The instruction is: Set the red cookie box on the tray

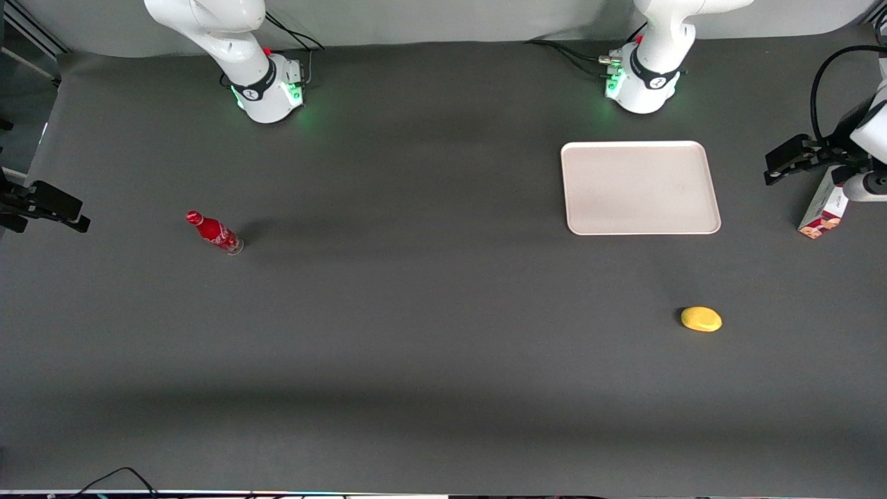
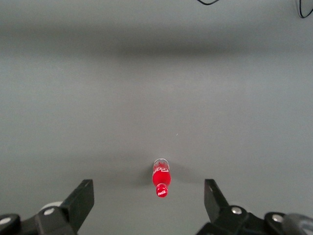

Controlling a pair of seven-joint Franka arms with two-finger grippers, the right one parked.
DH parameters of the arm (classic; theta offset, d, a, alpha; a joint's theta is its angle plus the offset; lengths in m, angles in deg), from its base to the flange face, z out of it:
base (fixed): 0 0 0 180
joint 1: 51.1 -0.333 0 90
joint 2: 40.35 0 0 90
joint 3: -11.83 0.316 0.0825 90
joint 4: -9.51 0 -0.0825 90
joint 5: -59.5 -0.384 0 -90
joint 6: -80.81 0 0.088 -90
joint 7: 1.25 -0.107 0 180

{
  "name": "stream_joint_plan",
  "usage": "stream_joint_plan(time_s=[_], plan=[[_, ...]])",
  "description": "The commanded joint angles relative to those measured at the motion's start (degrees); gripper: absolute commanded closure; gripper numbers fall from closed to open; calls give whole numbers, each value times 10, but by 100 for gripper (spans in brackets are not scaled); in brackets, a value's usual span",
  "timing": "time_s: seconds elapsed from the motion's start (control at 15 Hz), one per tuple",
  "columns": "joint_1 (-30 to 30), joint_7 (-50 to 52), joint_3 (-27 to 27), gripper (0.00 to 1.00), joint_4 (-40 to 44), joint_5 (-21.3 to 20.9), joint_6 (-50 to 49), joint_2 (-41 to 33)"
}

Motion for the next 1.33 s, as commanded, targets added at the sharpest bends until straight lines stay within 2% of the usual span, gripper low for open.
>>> stream_joint_plan(time_s=[0.0,1.27], plan=[[-4,0,-2,0,10,5,-12,3],[-2,0,-2,0,13,5,-20,7]])
